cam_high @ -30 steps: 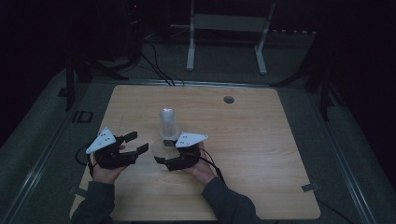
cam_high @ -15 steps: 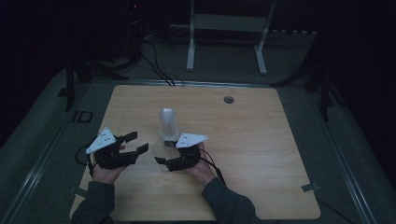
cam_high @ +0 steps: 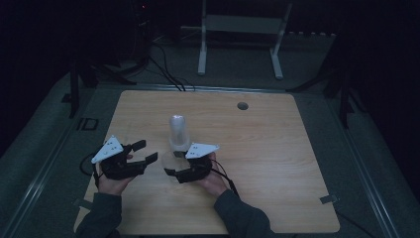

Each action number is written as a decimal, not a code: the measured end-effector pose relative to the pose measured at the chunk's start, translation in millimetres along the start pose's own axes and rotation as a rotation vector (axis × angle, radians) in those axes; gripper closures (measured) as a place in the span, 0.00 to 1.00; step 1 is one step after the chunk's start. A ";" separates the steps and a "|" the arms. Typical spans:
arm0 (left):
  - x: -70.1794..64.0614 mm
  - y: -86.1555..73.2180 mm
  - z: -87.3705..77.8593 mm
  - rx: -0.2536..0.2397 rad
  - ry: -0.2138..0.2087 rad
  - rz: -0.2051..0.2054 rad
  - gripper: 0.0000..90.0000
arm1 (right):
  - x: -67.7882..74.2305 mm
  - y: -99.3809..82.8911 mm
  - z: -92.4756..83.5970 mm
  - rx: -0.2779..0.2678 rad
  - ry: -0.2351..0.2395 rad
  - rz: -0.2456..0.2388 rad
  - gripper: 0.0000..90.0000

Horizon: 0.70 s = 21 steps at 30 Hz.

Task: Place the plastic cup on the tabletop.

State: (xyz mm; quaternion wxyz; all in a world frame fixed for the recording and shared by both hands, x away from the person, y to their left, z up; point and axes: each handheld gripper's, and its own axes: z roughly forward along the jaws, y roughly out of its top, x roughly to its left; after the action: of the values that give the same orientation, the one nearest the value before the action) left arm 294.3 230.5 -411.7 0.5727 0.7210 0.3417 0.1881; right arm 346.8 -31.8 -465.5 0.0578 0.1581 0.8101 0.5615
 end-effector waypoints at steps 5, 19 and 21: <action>0.1 -0.1 0.1 0.000 0.000 -0.001 0.35 | -0.3 -2.0 1.8 0.006 0.002 0.002 0.32; 0.2 -0.2 0.1 0.000 0.000 0.000 0.35 | -0.1 -7.6 8.4 0.027 -0.003 0.001 0.31; 0.1 -0.2 0.2 0.000 0.000 0.000 0.35 | -0.1 -8.5 8.9 0.031 -0.002 -0.001 0.31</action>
State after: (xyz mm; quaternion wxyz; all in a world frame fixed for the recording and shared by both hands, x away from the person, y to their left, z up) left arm 294.4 230.4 -411.9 0.5728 0.7210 0.3415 0.1882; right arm 347.7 -26.6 -476.6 0.0564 0.1593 0.8187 0.5488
